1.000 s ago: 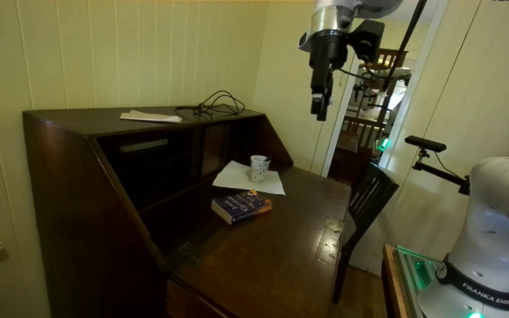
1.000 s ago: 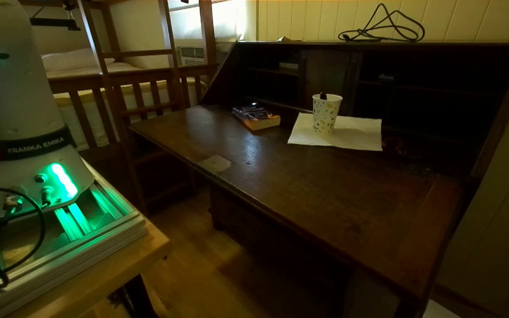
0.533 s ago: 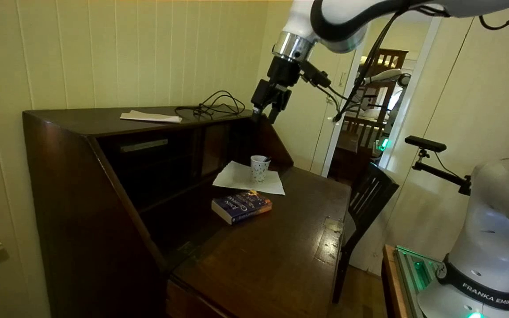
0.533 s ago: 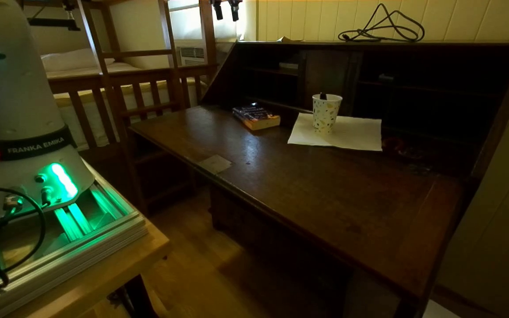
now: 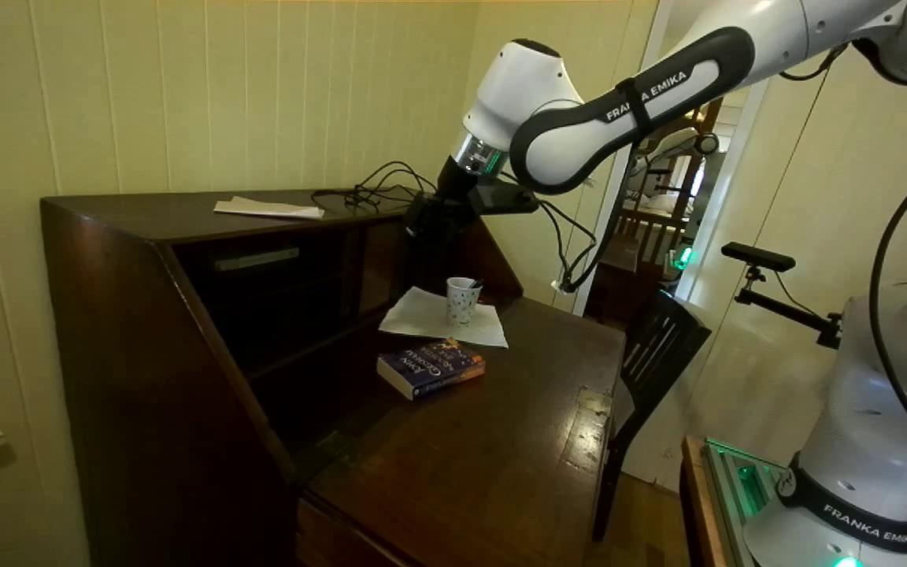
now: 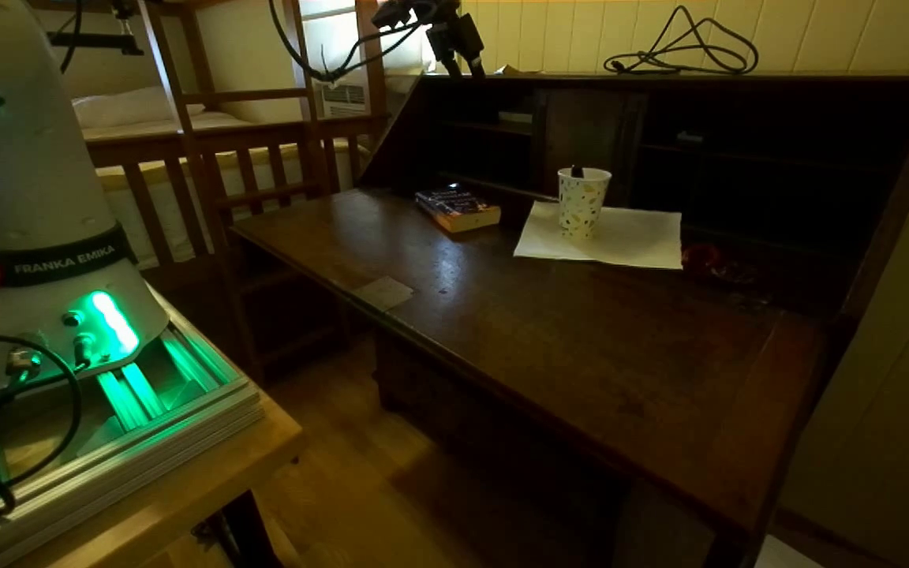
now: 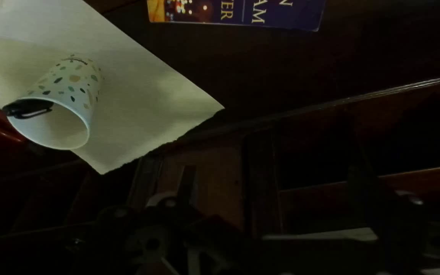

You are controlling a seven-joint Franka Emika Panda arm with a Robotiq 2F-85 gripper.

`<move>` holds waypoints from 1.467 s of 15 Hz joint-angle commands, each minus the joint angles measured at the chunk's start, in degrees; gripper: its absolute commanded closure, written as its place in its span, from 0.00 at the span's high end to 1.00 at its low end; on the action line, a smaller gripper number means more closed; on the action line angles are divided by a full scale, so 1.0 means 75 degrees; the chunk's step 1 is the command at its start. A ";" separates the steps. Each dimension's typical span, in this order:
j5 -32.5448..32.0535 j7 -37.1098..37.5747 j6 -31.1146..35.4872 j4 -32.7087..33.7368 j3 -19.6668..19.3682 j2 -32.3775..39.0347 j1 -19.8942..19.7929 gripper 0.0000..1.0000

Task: Open the small door on the desk cabinet

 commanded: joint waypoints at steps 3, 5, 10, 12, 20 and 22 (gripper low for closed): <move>-0.0013 0.0228 -0.0011 0.0021 -0.0125 0.0041 0.0099 1.00; -0.0013 0.0260 -0.0011 0.0035 -0.0124 0.0035 0.0098 1.00; -0.2204 0.3347 0.1331 -0.0081 -0.0761 0.0549 0.0286 1.00; -0.3476 0.4486 0.1441 0.0278 -0.1532 0.0869 0.0678 1.00; -0.8341 0.8820 -0.0258 0.1518 -0.3463 0.2524 0.3542 1.00; -0.8968 0.9759 -0.0915 0.1221 -0.3369 0.2774 0.3812 1.00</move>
